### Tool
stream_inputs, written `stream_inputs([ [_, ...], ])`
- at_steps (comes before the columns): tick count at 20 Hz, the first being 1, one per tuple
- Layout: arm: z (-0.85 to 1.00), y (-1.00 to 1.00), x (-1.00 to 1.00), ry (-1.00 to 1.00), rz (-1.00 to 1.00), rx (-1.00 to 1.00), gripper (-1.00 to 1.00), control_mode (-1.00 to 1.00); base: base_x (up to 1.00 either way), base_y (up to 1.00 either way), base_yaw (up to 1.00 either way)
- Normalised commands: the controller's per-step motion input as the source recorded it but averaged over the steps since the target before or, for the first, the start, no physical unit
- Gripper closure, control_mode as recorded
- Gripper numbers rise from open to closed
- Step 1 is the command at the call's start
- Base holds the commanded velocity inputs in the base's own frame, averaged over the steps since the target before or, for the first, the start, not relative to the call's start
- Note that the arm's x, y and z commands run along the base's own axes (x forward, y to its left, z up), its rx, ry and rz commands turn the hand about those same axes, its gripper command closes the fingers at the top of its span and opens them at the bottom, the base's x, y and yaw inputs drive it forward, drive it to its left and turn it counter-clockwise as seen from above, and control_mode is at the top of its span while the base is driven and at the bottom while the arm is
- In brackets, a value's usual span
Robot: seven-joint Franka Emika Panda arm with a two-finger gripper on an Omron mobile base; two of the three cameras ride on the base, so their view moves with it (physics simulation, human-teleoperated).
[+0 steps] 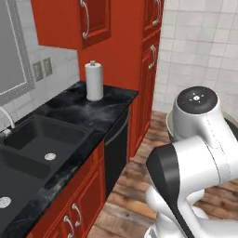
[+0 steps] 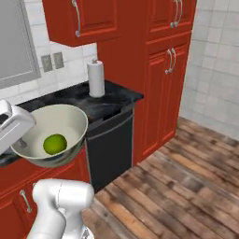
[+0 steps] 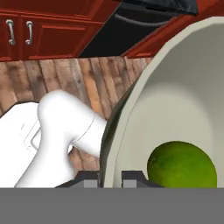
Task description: Pick the lime from the cabinet and place it in the bowl. Then pick the bowl and place it in the sink. Then turn on the sink facuet.
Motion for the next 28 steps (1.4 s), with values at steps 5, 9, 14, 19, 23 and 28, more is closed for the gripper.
stream_inputs([
  [5,0.0,0.0,0.0,0.0,0.0,0.0,1.0,1.0,0.54,-0.41,0.61],
  [9,0.0,0.0,0.0,0.0,0.0,0.0,1.0,1.0,0.12,-0.31,0.62],
  [14,0.0,0.0,0.0,0.0,0.0,0.0,1.0,1.0,-0.29,0.0,0.61],
  [19,0.0,0.0,0.0,0.0,0.0,0.0,1.0,1.0,0.12,-0.11,0.51],
  [23,0.0,0.0,0.0,0.0,0.0,0.0,1.0,1.0,0.55,-0.31,0.41],
  [28,0.0,0.0,0.0,0.0,0.0,0.0,1.0,1.0,0.51,-0.32,0.4],
])
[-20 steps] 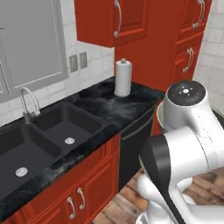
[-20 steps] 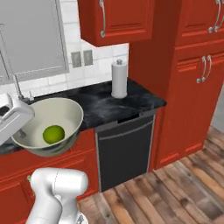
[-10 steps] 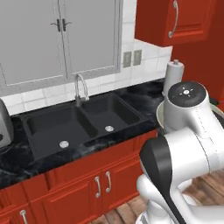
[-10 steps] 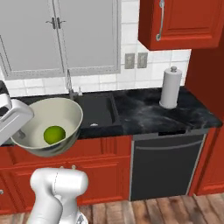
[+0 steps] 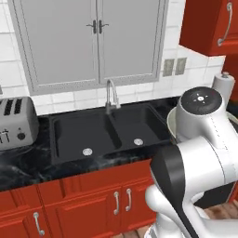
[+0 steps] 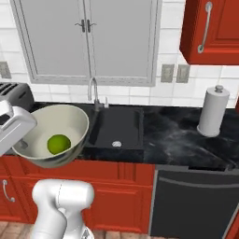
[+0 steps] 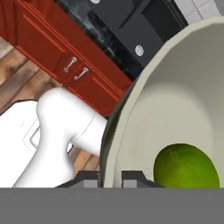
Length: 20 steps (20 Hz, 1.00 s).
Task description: Pick the lime from the cabinet and place it in the bowl. Then pick the bowl and place it in the sink. Then turn on the sink facuet.
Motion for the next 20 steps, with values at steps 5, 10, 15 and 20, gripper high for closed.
stream_inputs([
  [5,0.0,0.0,0.0,0.0,0.0,0.0,1.0,1.0,0.46,-0.48,0.32],
  [10,0.0,0.0,0.0,0.0,0.0,0.0,1.0,1.0,0.18,-0.67,0.23],
  [15,0.0,0.0,0.0,0.0,0.0,0.0,1.0,1.0,0.16,-0.24,-0.02],
  [20,0.0,0.0,0.0,0.0,0.0,0.0,1.0,1.0,0.39,0.02,-0.09],
])
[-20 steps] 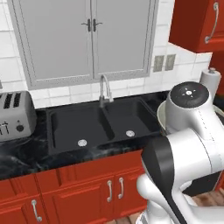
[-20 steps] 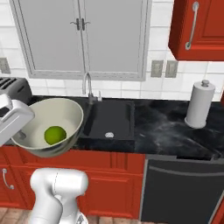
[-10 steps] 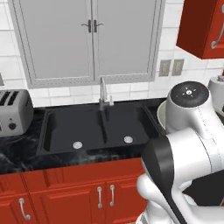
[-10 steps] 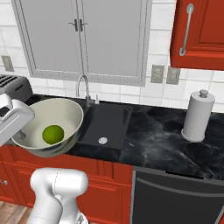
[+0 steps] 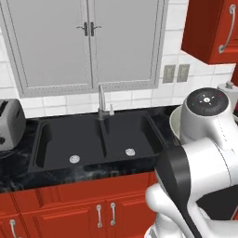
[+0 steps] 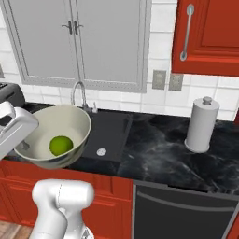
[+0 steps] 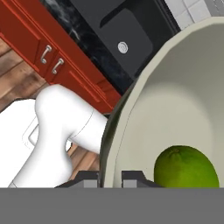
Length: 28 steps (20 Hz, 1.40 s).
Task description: Pick the lime from the cabinet and place it in the bowl. Then pick the bowl and place it in the sink. Then turn on the sink facuet.
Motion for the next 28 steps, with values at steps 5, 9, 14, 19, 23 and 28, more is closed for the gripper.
stream_inputs([
  [5,0.0,0.0,0.0,0.0,0.0,0.0,1.0,1.0,0.35,0.0,-0.08],
  [9,0.0,0.0,0.0,0.0,0.0,0.0,1.0,1.0,0.24,0.0,-0.05],
  [14,0.0,0.0,0.0,0.0,0.0,0.0,1.0,1.0,0.52,0.0,-0.02],
  [19,0.0,0.0,0.0,0.0,0.0,0.0,1.0,1.0,0.58,0.0,0.0],
  [23,0.0,0.0,0.0,0.0,0.0,0.0,1.0,1.0,0.35,0.0,0.0],
  [28,0.0,0.0,0.0,0.0,0.0,0.0,1.0,1.0,0.13,0.0,0.0],
])
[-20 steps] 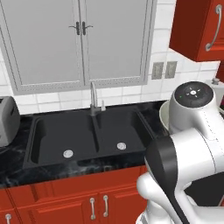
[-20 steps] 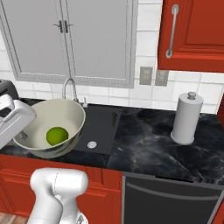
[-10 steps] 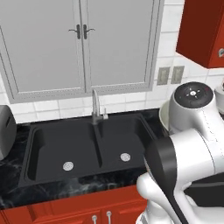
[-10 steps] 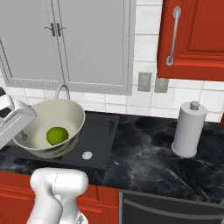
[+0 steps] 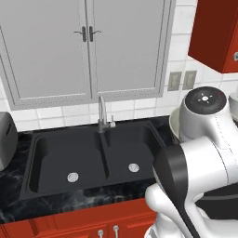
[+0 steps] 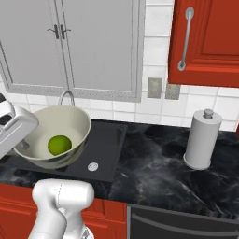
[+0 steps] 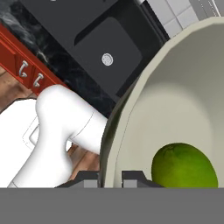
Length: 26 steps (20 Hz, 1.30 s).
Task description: Pick the lime from the cabinet and place it in the bowl. Then pick the bowl and place it in the sink. Then turn on the sink facuet.
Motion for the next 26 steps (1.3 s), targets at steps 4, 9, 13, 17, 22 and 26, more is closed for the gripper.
stream_inputs([
  [4,0.0,0.0,0.0,0.0,0.0,0.0,1.0,1.0,0.08,0.0,0.0],
  [9,-0.05,0.0,0.0,0.07,0.01,0.0,1.0,-1.0,0.0,0.0,0.0],
  [13,-0.22,0.0,0.02,0.07,0.09,0.0,1.0,-1.0,0.0,0.0,0.0],
  [17,-0.24,-0.13,0.29,0.06,0.27,0.0,1.0,-1.0,0.0,0.0,0.0],
  [22,-0.26,-0.22,0.54,0.08,0.55,0.0,1.0,-1.0,0.0,0.0,0.0],
  [26,-0.28,-0.31,0.6,0.08,0.63,0.0,1.0,-1.0,0.0,0.0,0.0],
])
